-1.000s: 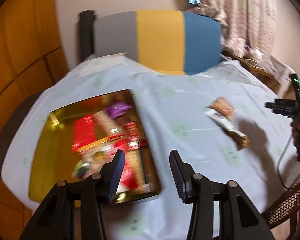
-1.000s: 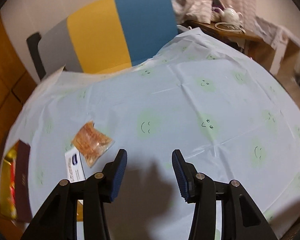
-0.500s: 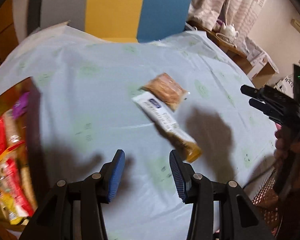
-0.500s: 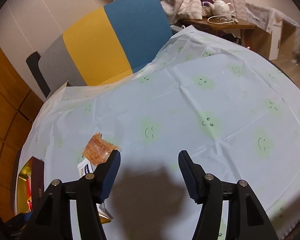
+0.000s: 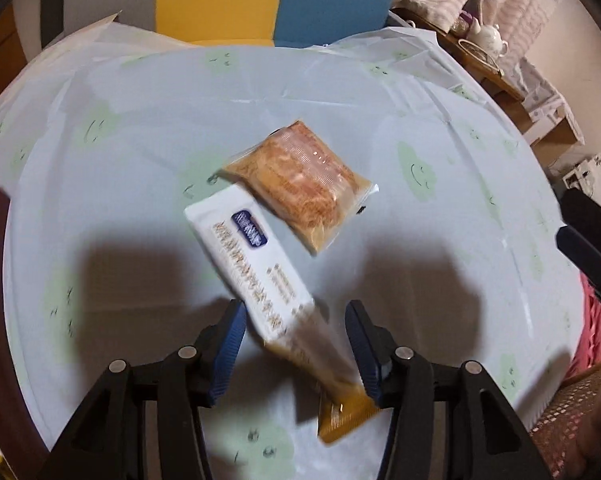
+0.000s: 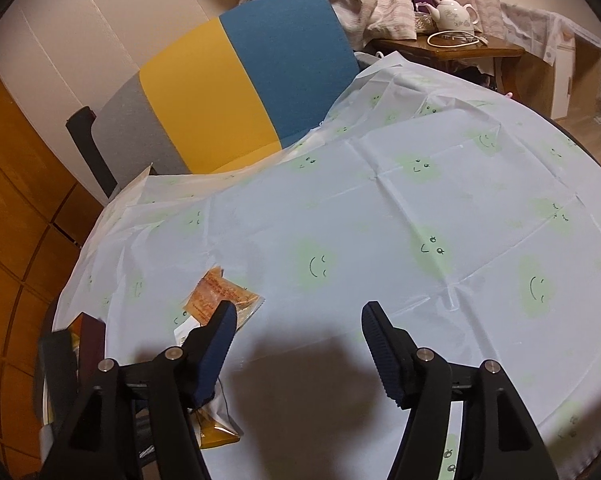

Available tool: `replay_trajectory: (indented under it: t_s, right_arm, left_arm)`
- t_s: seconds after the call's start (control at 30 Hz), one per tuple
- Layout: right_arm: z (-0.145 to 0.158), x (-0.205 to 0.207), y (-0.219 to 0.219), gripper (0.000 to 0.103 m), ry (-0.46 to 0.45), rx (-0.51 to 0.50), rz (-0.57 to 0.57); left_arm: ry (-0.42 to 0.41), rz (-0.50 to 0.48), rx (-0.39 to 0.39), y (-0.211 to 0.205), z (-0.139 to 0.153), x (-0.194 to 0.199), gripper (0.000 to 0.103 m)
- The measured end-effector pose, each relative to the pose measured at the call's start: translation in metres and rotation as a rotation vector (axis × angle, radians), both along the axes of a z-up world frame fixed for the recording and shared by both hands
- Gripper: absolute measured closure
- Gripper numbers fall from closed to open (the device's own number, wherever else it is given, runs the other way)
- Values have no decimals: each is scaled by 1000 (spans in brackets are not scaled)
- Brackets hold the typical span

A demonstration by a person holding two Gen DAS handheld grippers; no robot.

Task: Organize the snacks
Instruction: 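Grasp the white-and-gold stick pack with the left tool, then hold the stick pack in the left tool while the right tool grasps the clear brown snack bag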

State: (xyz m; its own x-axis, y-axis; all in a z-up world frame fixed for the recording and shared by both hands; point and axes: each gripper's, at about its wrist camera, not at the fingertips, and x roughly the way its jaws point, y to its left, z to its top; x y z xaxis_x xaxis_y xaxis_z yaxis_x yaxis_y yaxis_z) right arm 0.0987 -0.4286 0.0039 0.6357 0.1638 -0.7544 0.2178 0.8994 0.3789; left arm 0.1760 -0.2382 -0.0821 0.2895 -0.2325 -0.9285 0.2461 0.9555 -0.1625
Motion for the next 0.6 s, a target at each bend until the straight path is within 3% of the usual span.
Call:
replay_trajectory:
  t_s: [0.1, 0.17, 0.23, 0.5, 0.6]
  right_arm:
    - [0, 1, 2, 37, 1, -9, 10]
    - [0, 1, 2, 37, 0, -13, 13]
    - [0, 0, 3, 37, 2, -16, 15]
    - [-7, 3, 14, 37, 46, -65, 66]
    - [-17, 8, 29, 37, 93, -85, 141]
  left_arm:
    - [12, -3, 8, 3, -10, 3, 53]
    - [-14, -35, 26, 8, -9, -3, 64]
    - [-8, -72, 6, 21, -7, -10, 67]
    - [-90, -159, 53, 85, -2, -62, 68]
    - [-98, -138, 11, 110, -2, -79, 67]
